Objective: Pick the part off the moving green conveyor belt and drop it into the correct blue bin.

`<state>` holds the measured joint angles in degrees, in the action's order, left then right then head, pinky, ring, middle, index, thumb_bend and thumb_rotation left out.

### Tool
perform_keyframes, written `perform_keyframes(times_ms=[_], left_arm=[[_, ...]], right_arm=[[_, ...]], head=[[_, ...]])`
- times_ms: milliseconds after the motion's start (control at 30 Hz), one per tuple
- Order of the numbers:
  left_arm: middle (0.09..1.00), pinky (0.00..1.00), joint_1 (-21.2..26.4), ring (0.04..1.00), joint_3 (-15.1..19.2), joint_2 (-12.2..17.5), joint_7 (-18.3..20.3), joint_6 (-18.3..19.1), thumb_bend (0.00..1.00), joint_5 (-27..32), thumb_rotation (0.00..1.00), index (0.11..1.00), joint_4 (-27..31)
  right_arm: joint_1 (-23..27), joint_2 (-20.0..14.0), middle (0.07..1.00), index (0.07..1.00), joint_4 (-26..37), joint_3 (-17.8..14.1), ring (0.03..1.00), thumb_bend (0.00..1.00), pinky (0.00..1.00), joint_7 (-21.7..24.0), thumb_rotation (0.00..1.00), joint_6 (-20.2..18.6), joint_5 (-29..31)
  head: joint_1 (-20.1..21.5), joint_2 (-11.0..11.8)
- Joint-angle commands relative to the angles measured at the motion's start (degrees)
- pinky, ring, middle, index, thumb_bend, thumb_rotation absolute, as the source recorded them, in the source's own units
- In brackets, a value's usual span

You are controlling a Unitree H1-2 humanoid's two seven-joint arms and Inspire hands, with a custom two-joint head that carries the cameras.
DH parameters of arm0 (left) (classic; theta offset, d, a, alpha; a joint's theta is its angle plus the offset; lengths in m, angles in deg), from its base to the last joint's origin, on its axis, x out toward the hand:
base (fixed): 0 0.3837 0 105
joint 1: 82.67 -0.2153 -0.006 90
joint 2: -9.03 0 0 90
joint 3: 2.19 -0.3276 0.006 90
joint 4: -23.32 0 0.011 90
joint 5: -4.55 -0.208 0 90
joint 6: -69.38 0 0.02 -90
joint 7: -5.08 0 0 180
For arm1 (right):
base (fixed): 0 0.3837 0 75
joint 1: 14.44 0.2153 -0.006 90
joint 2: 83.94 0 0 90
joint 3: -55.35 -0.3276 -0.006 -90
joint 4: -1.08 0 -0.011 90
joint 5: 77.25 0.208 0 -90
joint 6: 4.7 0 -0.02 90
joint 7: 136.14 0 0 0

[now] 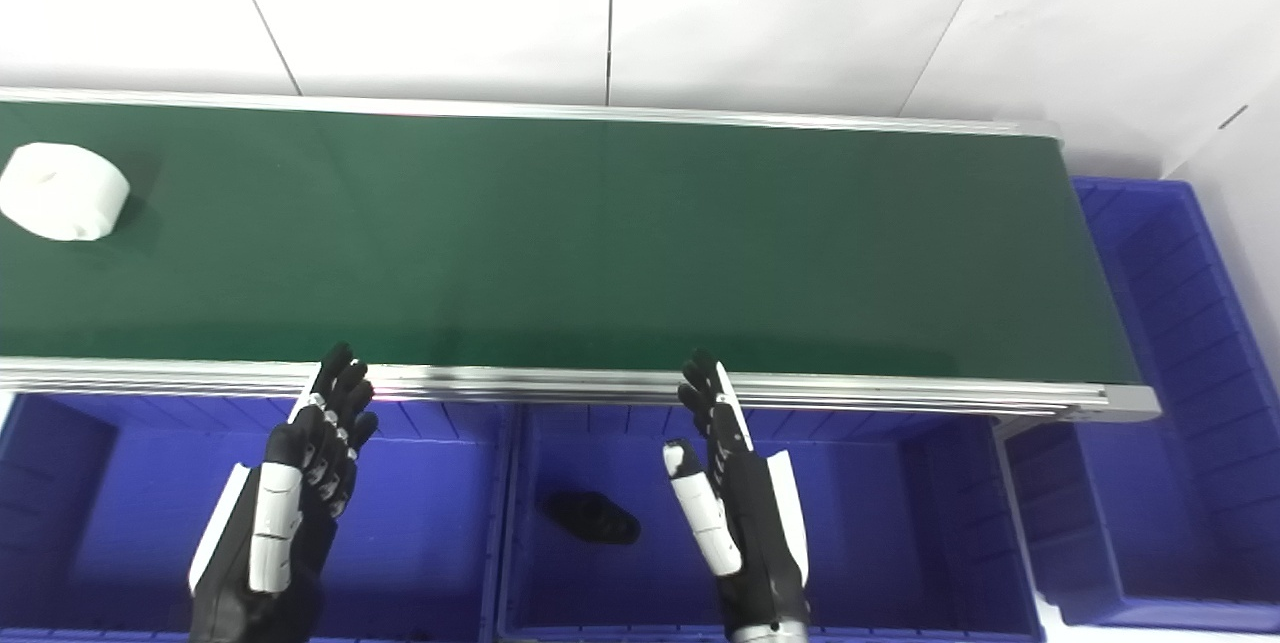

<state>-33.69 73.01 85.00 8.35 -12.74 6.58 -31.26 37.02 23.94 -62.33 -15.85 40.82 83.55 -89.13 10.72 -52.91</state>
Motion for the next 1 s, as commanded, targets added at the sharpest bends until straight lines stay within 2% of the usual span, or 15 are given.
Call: perform_keyframes(times_ms=[0,333,700,833,967], left_arm=[[1.000,1.00,0.09,1.000,-0.29,0.22,0.29,-1.01,0.57,-0.59,0.99,1.000,1.43],[1.000,1.00,-0.14,1.000,-0.43,0.14,0.26,-0.70,0.58,-0.45,0.99,1.000,1.77],[1.000,1.00,-0.33,1.000,-0.54,0.08,0.24,-0.78,0.58,-0.25,0.99,1.000,1.86],[1.000,1.00,-0.32,1.000,-0.46,-0.02,0.13,-1.20,0.57,-0.29,0.99,1.000,1.40],[1.000,1.00,-0.32,1.000,-0.60,-0.03,0.08,-1.51,0.58,-0.95,1.00,1.000,1.08]], right_arm=[[-0.23,1.03,0.950,0.976,2.06,0.61,0.937,0.72,0.97,0.22,0.93,-0.21,0.03],[-0.30,0.73,0.955,0.978,1.86,0.65,0.942,0.71,0.97,0.29,0.93,0.50,0.20],[-0.47,1.07,0.949,0.976,2.48,0.70,0.936,0.72,0.96,0.16,0.94,-0.64,-0.33],[-0.25,0.77,0.951,0.978,1.25,0.60,0.938,0.71,0.96,-0.01,0.94,0.96,-0.36],[-0.45,0.80,0.954,0.979,1.58,0.52,0.943,0.72,0.97,0.20,0.94,0.24,0.34]], head=[[0.00,0.04],[0.02,-0.04],[0.02,-0.04],[-0.17,0.46],[-0.61,1.07]])
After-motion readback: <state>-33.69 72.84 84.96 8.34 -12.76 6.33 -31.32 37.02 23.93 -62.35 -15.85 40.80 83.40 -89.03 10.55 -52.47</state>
